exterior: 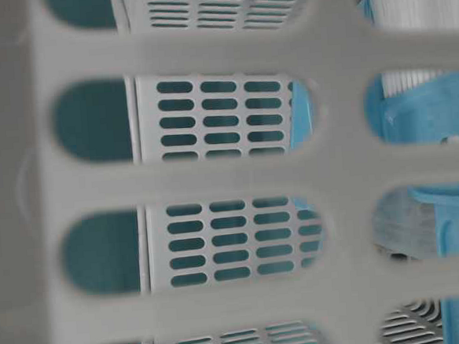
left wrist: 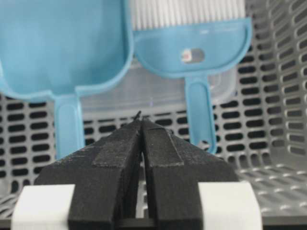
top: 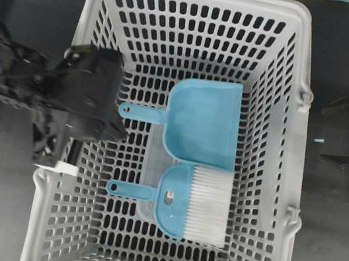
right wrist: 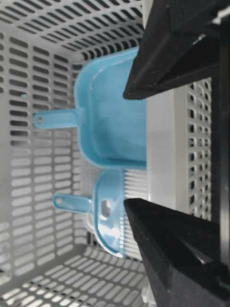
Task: Pick up the hand brush from the shopping basket with the left arm.
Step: 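Lower the open left gripper onto the blue hand brush handle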
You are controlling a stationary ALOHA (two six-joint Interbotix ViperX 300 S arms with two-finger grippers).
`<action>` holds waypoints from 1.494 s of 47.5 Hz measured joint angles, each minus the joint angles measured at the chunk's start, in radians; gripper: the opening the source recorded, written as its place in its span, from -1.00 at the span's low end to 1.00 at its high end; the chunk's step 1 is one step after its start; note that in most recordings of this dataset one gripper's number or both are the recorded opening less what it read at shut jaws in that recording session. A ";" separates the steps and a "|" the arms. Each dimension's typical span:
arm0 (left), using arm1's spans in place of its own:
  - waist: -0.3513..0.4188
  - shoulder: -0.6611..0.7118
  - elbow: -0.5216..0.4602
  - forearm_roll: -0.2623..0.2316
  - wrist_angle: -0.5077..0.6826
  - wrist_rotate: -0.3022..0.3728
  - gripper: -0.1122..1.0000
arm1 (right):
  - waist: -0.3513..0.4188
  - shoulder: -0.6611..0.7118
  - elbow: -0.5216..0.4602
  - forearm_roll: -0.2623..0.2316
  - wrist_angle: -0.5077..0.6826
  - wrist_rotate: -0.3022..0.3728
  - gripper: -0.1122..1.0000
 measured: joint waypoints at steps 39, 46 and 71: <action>-0.109 0.380 -0.160 0.000 0.173 -0.207 0.83 | -0.008 -0.014 0.051 0.002 -0.184 0.003 0.57; -0.109 0.385 -0.132 0.000 0.135 -0.221 0.83 | -0.008 -0.035 0.064 0.002 -0.186 0.003 0.57; -0.114 0.453 -0.021 0.000 0.038 -0.221 0.83 | -0.008 -0.071 0.104 0.002 -0.186 0.057 0.57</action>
